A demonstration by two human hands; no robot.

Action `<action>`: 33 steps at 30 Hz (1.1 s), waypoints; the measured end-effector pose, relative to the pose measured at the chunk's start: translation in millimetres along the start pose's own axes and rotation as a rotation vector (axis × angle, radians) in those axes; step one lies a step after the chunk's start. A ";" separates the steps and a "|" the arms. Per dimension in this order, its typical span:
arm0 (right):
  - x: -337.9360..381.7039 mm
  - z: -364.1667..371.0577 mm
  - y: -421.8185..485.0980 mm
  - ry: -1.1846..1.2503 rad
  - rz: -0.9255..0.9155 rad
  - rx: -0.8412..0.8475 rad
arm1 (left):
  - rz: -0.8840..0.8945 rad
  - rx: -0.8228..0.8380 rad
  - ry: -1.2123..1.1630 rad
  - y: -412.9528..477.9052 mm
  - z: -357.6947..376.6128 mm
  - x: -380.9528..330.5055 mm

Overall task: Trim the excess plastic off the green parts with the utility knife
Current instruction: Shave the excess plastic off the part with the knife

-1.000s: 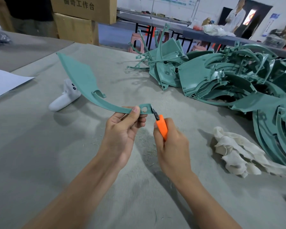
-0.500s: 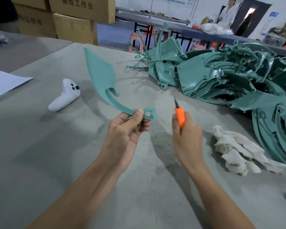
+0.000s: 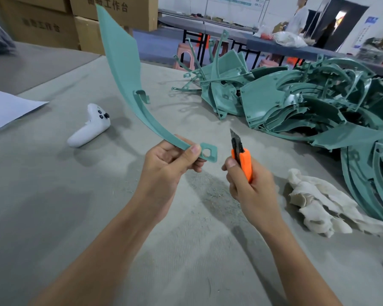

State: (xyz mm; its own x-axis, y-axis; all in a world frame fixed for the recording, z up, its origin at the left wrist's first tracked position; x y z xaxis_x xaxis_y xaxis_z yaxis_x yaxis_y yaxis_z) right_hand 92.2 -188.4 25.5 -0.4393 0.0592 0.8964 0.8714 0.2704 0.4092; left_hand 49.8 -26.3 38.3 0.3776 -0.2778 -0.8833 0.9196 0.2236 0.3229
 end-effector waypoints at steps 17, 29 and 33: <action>7.5 0.9 -3.4 0.122 0.104 0.273 | -0.167 0.087 -0.168 4.4 -3.9 3.2; -3.1 4.0 -4.0 0.291 0.196 0.389 | -0.335 0.150 -0.229 0.5 2.1 5.6; -7.0 5.3 0.3 0.142 0.232 0.250 | -0.320 0.181 -0.224 -0.3 0.9 5.7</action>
State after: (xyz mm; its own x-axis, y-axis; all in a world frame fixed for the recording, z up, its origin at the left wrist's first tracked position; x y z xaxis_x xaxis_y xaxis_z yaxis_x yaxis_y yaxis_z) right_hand 94.4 -183.6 18.4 -0.1861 0.0178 0.9824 0.8566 0.4926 0.1533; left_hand 51.7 -28.8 33.5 0.0660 -0.5070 -0.8594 0.9907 -0.0691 0.1169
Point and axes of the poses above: each hand's wrist, its own y-axis towards the middle knuckle, its own z-axis out of the palm, x = y × z, the point moved 3 cm from there along y, towards the middle knuckle, and after that the axes turned 7 degrees about y, right-handed, at the moved point
